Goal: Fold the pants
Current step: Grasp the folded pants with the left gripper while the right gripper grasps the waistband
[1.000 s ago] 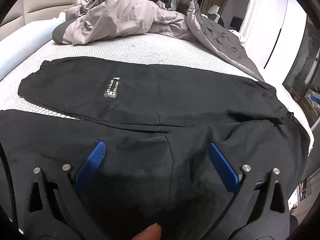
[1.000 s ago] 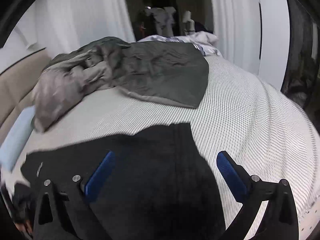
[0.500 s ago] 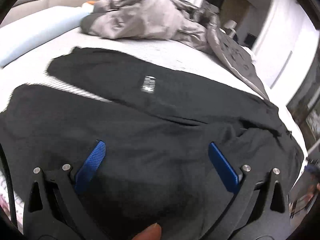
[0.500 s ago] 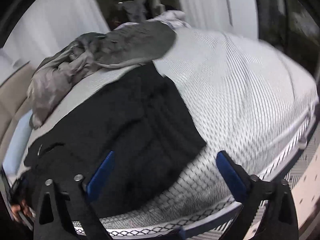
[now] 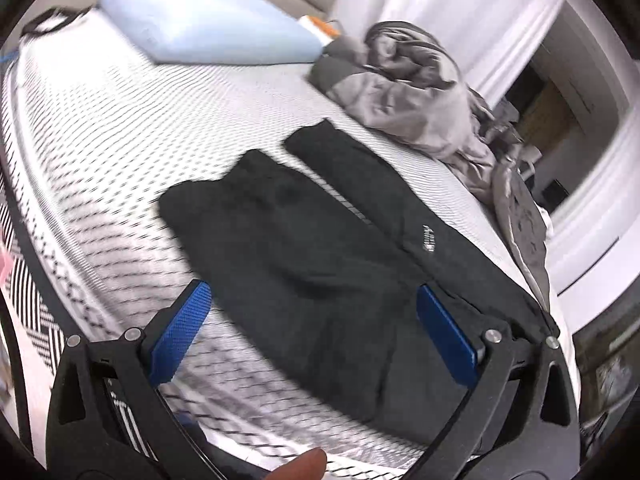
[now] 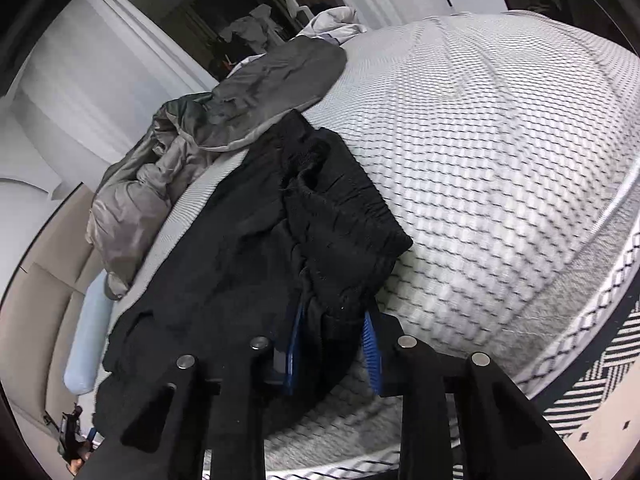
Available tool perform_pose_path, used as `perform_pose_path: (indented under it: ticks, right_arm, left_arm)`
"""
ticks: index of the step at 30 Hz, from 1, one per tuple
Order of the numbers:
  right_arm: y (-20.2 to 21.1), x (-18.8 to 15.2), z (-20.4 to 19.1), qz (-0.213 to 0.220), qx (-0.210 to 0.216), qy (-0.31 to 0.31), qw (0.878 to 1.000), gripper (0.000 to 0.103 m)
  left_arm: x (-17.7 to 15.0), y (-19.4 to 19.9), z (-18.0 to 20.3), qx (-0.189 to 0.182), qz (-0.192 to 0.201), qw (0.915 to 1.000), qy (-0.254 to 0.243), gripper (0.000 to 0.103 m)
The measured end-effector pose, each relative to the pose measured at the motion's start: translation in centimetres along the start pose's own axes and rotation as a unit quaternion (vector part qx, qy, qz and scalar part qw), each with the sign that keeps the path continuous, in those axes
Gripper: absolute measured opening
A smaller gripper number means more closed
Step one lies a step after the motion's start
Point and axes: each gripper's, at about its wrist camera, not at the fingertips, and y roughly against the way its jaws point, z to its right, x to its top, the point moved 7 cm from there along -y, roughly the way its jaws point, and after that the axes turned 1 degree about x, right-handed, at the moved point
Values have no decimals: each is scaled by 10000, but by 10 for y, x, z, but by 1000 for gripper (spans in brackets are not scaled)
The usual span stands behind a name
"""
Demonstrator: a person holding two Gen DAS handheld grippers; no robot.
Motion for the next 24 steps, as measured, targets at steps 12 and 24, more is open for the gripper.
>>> perform_pose_path:
  ticks: [12, 24]
  right_arm:
    - [-9, 3, -11, -62, -15, 101, 9999, 27]
    - [-10, -2, -4, -121, 78, 15, 9999, 28]
  left_arm:
    - [-17, -12, -35, -527, -557, 9954, 567, 64]
    - [-20, -37, -27, -577, -792, 9929, 681, 54]
